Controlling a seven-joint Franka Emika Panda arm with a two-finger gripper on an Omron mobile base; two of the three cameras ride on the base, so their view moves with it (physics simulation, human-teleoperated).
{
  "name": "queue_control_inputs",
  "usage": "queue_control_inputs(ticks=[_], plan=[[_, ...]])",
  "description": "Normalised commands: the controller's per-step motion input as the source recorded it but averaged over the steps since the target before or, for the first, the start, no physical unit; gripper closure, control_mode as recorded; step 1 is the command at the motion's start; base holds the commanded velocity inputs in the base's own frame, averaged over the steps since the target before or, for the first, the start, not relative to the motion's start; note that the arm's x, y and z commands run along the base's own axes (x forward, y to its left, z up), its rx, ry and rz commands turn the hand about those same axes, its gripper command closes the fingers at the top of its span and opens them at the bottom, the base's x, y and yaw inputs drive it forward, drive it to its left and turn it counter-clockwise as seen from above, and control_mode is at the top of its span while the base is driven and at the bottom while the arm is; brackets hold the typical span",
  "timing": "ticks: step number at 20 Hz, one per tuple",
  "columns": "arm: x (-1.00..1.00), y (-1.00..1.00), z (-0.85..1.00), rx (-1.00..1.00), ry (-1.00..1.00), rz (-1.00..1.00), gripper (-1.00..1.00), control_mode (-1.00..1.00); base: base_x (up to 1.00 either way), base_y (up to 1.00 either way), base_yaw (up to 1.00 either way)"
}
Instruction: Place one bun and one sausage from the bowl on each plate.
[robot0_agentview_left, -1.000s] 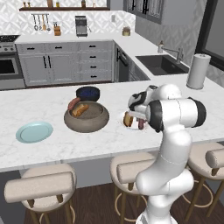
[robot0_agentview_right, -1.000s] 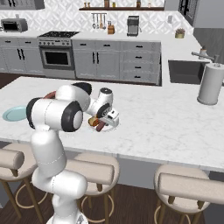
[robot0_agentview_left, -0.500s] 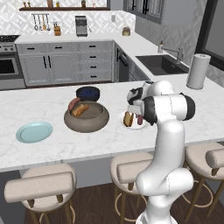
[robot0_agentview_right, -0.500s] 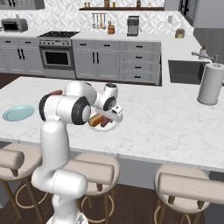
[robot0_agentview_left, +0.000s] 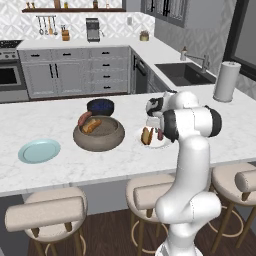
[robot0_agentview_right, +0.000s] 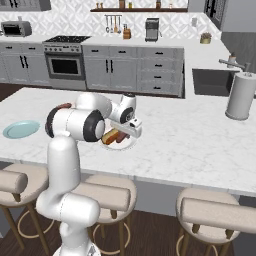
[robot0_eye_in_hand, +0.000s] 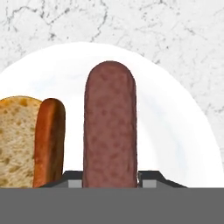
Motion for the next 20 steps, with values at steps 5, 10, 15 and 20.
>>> queue_control_inputs(ticks=[5, 10, 15, 20], plan=[[0.0, 0.0, 0.0, 0.0, 0.0, 0.0, -1.0, -1.0, 0.0, 0.0, 0.0], [-0.22, -0.04, 0.2, 0.0, 0.0, 0.0, -1.0, -1.0, 0.0, 0.0, 0.0], [-0.93, -0.07, 0.78, 0.0, 0.02, -0.02, -1.0, -1.0, 0.0, 0.0, 0.0], [-0.97, 0.06, 0.8, -0.02, 0.09, -0.01, -1.0, -1.0, 0.0, 0.0, 0.0]])
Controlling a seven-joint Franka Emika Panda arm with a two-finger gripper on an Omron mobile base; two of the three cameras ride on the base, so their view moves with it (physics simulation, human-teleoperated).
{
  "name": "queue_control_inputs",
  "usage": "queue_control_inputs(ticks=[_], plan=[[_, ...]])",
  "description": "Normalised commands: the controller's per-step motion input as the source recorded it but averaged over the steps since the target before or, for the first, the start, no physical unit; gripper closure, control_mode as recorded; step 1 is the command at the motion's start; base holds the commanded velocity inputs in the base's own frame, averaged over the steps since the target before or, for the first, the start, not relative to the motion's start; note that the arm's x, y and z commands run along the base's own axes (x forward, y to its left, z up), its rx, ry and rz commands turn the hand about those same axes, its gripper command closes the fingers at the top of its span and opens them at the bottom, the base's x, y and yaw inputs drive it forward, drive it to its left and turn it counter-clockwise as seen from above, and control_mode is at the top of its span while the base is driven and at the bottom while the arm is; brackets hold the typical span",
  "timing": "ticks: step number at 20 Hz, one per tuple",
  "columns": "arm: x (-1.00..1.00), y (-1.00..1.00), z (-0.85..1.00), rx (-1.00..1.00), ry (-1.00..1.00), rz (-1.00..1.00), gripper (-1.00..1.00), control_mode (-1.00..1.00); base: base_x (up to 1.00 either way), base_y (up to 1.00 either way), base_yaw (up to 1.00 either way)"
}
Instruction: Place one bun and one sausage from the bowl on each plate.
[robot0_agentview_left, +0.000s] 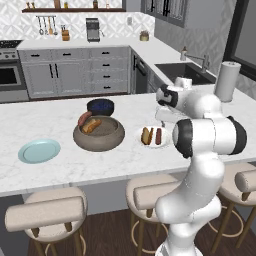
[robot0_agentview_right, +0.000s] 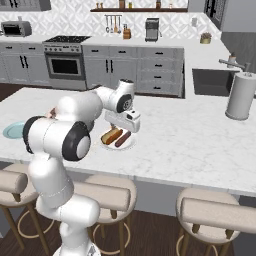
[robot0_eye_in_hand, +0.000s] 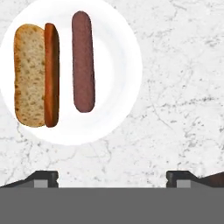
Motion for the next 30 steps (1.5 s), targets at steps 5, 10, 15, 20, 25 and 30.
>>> queue_control_inputs(ticks=[5, 10, 15, 20, 25, 30], plan=[[-0.98, 0.15, 0.67, -0.11, 0.02, 0.09, -1.0, -1.0, 0.0, 0.0, 0.0], [-0.96, 0.47, 0.67, -0.1, 0.0, 0.12, -1.0, -1.0, 0.0, 0.0, 0.0], [-0.91, 0.08, 0.56, 0.0, -0.04, 0.05, -1.0, -1.0, 0.0, 0.0, 0.0], [-0.37, 0.0, 0.5, 0.02, 0.0, 0.0, -1.0, -1.0, 0.0, 0.0, 0.0], [-0.16, 0.02, 0.27, 0.0, 0.0, 0.0, -1.0, -1.0, 0.0, 0.0, 0.0], [-0.33, 0.04, -0.03, 0.0, 0.0, 0.01, -1.0, 1.0, -0.28, 0.17, 0.01]])
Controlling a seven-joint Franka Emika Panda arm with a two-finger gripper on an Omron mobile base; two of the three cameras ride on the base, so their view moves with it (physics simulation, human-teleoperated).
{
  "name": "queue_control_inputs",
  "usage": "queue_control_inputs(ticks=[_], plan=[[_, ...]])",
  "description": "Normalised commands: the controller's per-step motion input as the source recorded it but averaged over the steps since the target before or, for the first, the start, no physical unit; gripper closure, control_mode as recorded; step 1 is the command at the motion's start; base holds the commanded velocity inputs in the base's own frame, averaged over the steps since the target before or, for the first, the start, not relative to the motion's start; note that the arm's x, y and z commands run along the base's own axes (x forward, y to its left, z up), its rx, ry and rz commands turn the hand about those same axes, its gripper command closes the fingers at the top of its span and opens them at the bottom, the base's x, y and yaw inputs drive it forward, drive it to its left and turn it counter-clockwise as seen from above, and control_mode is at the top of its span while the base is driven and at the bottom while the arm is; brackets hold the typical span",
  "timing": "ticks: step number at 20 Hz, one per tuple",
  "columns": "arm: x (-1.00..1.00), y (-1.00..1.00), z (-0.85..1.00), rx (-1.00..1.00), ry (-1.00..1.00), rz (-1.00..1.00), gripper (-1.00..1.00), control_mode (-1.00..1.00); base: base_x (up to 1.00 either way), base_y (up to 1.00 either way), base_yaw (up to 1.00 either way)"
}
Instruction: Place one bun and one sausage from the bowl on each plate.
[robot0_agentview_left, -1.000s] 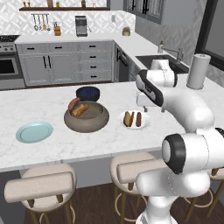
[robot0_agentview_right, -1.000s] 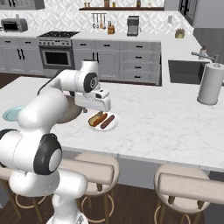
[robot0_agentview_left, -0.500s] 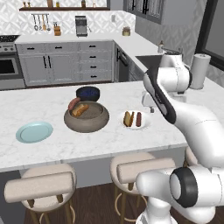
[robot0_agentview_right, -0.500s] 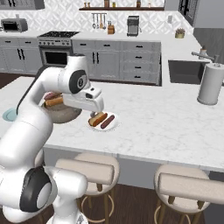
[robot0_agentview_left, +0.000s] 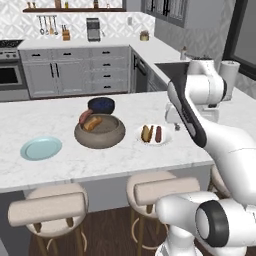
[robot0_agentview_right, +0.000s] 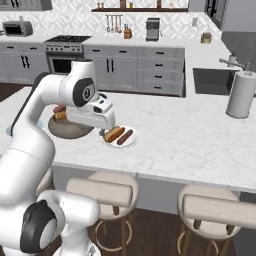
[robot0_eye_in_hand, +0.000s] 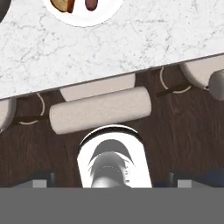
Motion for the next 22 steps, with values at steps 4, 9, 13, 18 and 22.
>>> queue_control_inputs(ticks=[4, 9, 13, 18, 22], plan=[[0.0, 0.0, 0.0, 0.0, 0.0, 0.0, -1.0, 1.0, -0.44, 0.96, 0.04], [0.0, 0.0, 0.0, 0.0, 0.0, 0.0, -1.0, 1.0, -0.01, 1.0, 0.03], [0.0, 0.0, 0.0, 0.0, 0.0, 0.0, -1.0, 1.0, 0.08, 0.99, 0.0], [0.0, 0.0, 0.0, 0.0, 0.0, 0.0, -1.0, 1.0, 0.41, 0.37, 0.0], [0.0, 0.0, 0.0, 0.0, 0.0, 0.0, -1.0, 1.0, 0.55, -0.05, 0.0]])
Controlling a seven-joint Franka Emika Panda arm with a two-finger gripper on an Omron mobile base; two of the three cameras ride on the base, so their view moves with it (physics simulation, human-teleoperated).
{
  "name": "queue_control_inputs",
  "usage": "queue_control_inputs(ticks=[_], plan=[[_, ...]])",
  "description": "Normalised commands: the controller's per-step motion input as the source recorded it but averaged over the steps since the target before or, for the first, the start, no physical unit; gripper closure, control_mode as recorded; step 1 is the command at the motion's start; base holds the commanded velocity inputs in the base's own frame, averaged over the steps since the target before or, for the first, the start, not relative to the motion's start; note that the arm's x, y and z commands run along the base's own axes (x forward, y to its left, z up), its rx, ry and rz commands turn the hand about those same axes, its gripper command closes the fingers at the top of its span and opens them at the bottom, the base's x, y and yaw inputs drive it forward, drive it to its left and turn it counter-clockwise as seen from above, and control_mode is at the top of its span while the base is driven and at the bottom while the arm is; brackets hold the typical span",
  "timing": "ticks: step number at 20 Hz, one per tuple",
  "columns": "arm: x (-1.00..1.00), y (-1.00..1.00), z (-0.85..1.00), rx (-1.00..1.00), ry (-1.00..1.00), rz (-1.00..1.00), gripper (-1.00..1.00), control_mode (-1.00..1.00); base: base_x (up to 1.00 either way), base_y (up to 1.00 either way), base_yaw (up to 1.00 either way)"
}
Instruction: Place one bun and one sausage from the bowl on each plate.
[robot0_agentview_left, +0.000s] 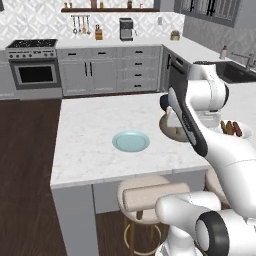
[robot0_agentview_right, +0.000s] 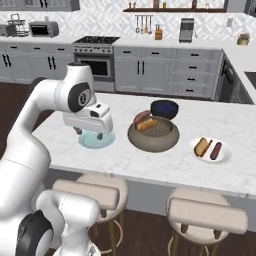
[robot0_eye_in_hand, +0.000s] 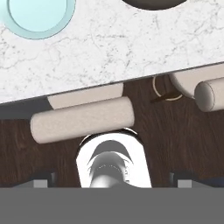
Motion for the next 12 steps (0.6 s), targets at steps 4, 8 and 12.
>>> queue_control_inputs(ticks=[4, 8, 12], plan=[[0.0, 0.0, 0.0, 0.0, 0.0, 0.0, -1.0, 1.0, 0.49, -0.2, 0.0], [0.0, 0.0, 0.0, 0.0, 0.0, 0.0, -1.0, 1.0, 0.5, -0.18, 0.0], [0.0, 0.0, 0.0, 0.0, 0.0, 0.0, -1.0, 1.0, 0.55, -0.12, 0.0]])
